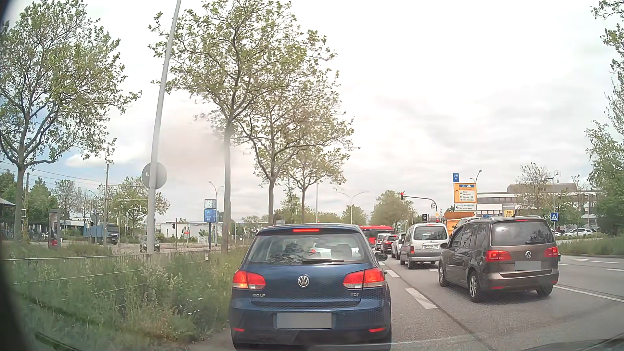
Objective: Follow the waypoints while adhering to traffic rules and regulations
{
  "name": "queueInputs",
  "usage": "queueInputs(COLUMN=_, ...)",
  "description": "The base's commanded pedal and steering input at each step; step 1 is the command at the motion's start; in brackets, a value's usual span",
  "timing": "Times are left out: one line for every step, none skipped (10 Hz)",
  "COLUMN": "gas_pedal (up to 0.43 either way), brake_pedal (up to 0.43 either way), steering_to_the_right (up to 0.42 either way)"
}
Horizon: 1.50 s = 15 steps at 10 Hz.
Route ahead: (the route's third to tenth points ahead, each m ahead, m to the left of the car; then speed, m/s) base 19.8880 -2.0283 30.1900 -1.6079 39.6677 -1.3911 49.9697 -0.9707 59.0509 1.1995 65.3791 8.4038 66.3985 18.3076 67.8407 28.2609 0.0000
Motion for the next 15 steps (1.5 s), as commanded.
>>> queueInputs(gas_pedal=0.0, brake_pedal=0.274, steering_to_the_right=0.004)
queueInputs(gas_pedal=0.0, brake_pedal=0.274, steering_to_the_right=0.004)
queueInputs(gas_pedal=0.0, brake_pedal=0.274, steering_to_the_right=0.004)
queueInputs(gas_pedal=0.0, brake_pedal=0.274, steering_to_the_right=0.004)
queueInputs(gas_pedal=0.0, brake_pedal=0.274, steering_to_the_right=0.004)
queueInputs(gas_pedal=0.0, brake_pedal=0.274, steering_to_the_right=0.004)
queueInputs(gas_pedal=0.0, brake_pedal=0.274, steering_to_the_right=0.004)
queueInputs(gas_pedal=0.0, brake_pedal=0.274, steering_to_the_right=0.004)
queueInputs(gas_pedal=0.0, brake_pedal=0.274, steering_to_the_right=0.004)
queueInputs(gas_pedal=0.0, brake_pedal=0.274, steering_to_the_right=0.004)
queueInputs(gas_pedal=0.0, brake_pedal=0.274, steering_to_the_right=0.004)
queueInputs(gas_pedal=0.0, brake_pedal=0.274, steering_to_the_right=0.004)
queueInputs(gas_pedal=0.0, brake_pedal=0.274, steering_to_the_right=0.004)
queueInputs(gas_pedal=0.0, brake_pedal=0.274, steering_to_the_right=0.004)
queueInputs(gas_pedal=0.0, brake_pedal=0.274, steering_to_the_right=0.004)
